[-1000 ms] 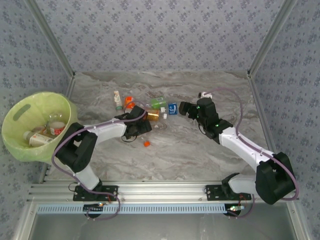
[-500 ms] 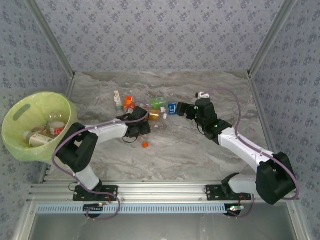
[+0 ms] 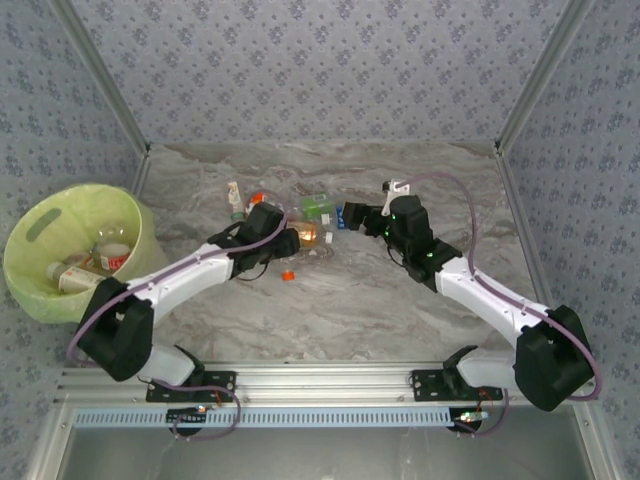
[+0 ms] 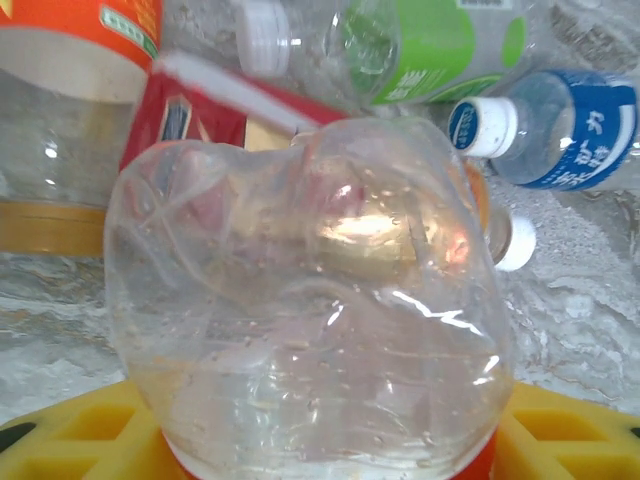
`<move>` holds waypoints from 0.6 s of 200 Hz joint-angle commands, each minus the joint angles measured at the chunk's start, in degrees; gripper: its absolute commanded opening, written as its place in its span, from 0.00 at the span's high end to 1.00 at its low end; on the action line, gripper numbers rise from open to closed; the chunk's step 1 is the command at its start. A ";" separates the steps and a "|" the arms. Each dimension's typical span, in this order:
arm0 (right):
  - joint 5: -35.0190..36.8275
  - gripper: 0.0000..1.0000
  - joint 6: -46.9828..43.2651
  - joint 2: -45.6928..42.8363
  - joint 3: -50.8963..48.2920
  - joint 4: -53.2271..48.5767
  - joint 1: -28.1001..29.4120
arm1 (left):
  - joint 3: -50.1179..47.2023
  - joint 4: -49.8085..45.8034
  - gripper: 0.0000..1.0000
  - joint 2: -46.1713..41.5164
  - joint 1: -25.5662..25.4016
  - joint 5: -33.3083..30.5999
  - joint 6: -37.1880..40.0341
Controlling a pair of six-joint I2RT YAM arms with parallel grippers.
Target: Put the plastic bottles in the bin
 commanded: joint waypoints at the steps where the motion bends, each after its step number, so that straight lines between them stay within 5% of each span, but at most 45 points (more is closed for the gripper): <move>1: -5.43 0.00 -2.36 -1.41 2.28 1.97 0.04 | 2.55 -4.34 0.41 -5.16 0.01 -3.79 4.58; 71: -17.27 0.00 -9.29 -0.81 5.90 2.04 2.43 | 12.95 -13.84 0.44 -14.75 5.58 -5.51 13.20; 120: -17.68 0.00 -11.49 0.73 8.44 1.80 4.20 | 22.19 -18.74 0.44 -19.08 7.76 -8.75 19.92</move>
